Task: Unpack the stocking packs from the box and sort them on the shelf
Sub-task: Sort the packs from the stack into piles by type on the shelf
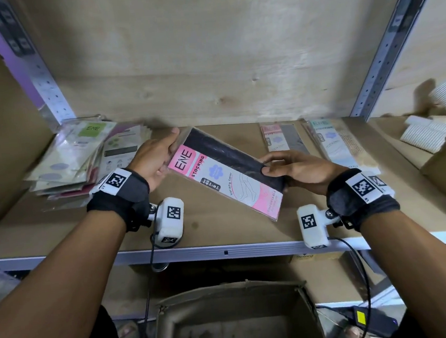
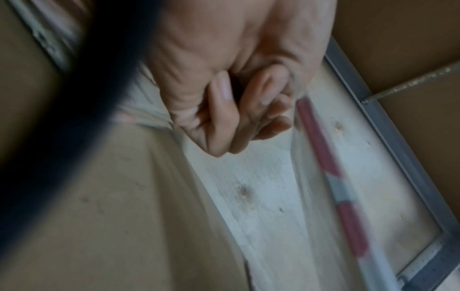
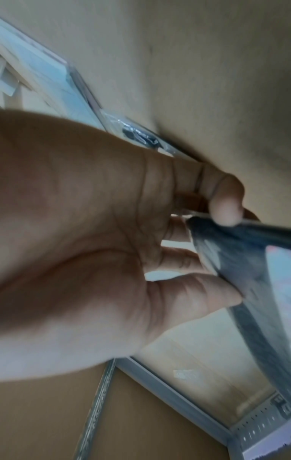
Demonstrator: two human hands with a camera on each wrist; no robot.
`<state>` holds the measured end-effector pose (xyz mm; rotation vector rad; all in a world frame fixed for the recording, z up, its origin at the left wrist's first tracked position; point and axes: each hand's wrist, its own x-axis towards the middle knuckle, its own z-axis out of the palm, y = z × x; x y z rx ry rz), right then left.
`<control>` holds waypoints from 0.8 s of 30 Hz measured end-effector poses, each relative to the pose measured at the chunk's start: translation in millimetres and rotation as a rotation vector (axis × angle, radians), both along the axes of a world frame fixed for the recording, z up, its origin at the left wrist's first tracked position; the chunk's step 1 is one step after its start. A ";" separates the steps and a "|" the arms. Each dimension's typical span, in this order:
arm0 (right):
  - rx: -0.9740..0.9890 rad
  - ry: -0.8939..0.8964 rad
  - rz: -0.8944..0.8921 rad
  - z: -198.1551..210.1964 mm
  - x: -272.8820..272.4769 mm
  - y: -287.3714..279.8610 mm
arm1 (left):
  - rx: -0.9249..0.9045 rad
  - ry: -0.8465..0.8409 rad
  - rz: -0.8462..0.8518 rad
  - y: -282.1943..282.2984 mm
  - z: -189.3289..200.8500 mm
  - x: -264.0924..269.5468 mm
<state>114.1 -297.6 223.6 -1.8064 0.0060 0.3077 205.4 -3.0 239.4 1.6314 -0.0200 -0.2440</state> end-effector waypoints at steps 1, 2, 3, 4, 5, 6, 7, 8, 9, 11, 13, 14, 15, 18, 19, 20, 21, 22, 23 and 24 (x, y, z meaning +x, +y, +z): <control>0.004 0.006 -0.008 -0.5 0.0 0.2 | -0.067 0.023 -0.018 -1.0 1.0 -1.3; 0.006 0.014 -0.017 -1.1 0.0 0.1 | -0.126 0.044 -0.034 -1.9 2.1 -2.5; 0.008 0.019 -0.023 -2.0 0.0 -0.2 | -0.166 0.063 -0.048 -3.3 3.2 -3.1; 0.010 0.021 -0.026 -2.7 0.1 -0.6 | -0.178 0.077 -0.057 -4.4 3.9 -3.1; 0.011 0.021 -0.027 -3.4 0.3 -1.2 | -0.165 0.087 -0.064 -6.0 4.6 -2.8; 0.013 0.020 -0.027 -3.8 0.3 -1.9 | -0.148 0.095 -0.074 -7.2 5.2 -2.8; 0.015 0.017 -0.026 -4.2 0.4 -2.4 | -0.144 0.101 -0.094 -8.4 5.5 -3.0; 0.019 0.014 -0.025 -4.5 0.7 -3.0 | -0.161 0.108 -0.120 -9.6 5.8 -2.8; 0.025 0.011 -0.026 -4.8 1.1 -3.7 | -0.200 0.119 -0.146 -10.7 6.0 -2.8; 0.036 0.007 -0.027 -4.8 1.7 -4.7 | -0.309 0.142 -0.209 -12.9 6.7 -2.4; 0.036 0.002 -0.029 -4.9 1.9 -5.9 | -0.380 0.158 -0.314 -15.6 6.2 -2.0; 0.036 0.002 -0.030 -4.8 1.7 -6.3 | -0.392 0.163 -0.361 -17.1 5.7 -1.8; 0.035 0.001 -0.031 -4.7 1.3 -6.7 | -0.401 0.166 -0.394 -18.5 5.1 -1.8; 0.030 0.001 -0.047 -3.8 0.0 -8.8 | -0.380 0.134 -0.364 -21.5 2.2 -0.4; 0.030 0.000 -0.055 -3.2 -0.5 -10.2 | -0.364 0.113 -0.310 -22.6 0.4 0.1; 0.031 0.001 -0.062 -2.8 -1.0 -12.3 | -0.345 0.093 -0.242 -24.5 -1.6 0.4; 0.034 0.000 -0.066 -2.5 -1.3 -14.8 | -0.314 0.080 -0.163 -26.5 -3.8 1.3; 0.039 -0.003 -0.069 -1.9 -1.9 -17.3 | -0.281 0.074 -0.082 -28.3 -5.9 1.8; 0.046 -0.007 -0.074 -1.6 -2.4 -19.7 | -0.259 0.075 -0.006 -30.1 -7.7 2.8; 0.058 -0.012 -0.082 -1.2 -2.9 -21.9 | -0.258 0.081 0.045 -31.4 -9.1 4.3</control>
